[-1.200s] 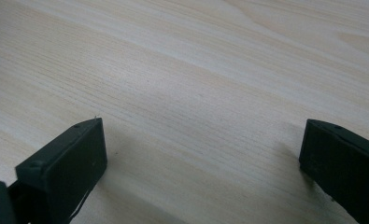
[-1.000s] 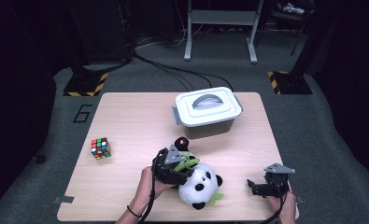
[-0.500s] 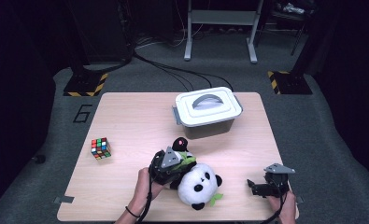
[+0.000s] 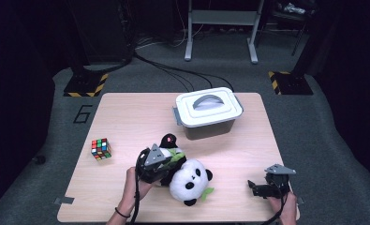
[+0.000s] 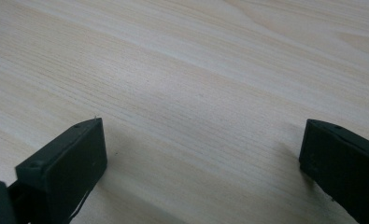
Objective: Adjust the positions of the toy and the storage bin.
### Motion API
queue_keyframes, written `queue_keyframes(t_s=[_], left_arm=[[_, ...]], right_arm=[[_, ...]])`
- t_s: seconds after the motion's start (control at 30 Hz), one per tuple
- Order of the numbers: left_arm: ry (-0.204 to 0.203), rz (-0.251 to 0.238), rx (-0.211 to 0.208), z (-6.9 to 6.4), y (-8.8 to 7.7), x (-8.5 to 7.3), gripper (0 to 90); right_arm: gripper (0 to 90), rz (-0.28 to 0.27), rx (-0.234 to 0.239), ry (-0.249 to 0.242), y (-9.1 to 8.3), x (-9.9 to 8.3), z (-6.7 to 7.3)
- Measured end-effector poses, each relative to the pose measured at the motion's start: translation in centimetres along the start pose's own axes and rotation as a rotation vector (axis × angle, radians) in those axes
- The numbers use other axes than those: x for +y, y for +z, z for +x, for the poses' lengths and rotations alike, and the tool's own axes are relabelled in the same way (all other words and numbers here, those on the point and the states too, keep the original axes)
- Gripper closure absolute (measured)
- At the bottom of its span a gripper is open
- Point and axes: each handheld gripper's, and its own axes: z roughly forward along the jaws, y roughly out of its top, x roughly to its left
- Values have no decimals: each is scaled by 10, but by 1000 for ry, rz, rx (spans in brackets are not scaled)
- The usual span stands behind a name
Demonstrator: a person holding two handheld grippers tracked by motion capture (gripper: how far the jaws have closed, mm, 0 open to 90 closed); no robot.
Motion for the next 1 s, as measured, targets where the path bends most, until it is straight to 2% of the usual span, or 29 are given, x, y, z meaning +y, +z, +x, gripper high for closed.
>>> queue_keyframes(t_s=[0.17, 0.2, 0.3, 0.37, 0.5, 0.53, 0.57, 0.73, 1.0], left_arm=[[-23, -3, 25, 9, -5, -4, 760], [-14, 2, 32, 12, -7, -5, 760], [-24, 0, 38, 15, -9, -6, 760], [-27, -4, 58, 22, -13, -7, 760], [-52, -5, 70, 29, -19, -9, 760], [-44, -7, 79, 31, -20, -10, 759], [-56, -11, 71, 33, -21, -11, 759], [-63, -16, 52, 44, -26, -14, 759], [-82, -23, -8, 68, -30, -18, 759]], right_arm=[[2, -1, 0, 0, 0, 0, 0], [2, 0, 0, 2, 0, 0, 0], [2, -1, 0, -2, 0, 0, 0], [2, 0, 0, -1, 0, 0, 0], [2, 0, 0, 2, 0, 0, 0], [2, -1, 0, -3, 0, 0, 0], [2, 1, 0, 2, 0, 0, 0], [2, 0, -1, 2, 0, 0, 0], [2, 1, -1, 3, 0, 0, 0]])
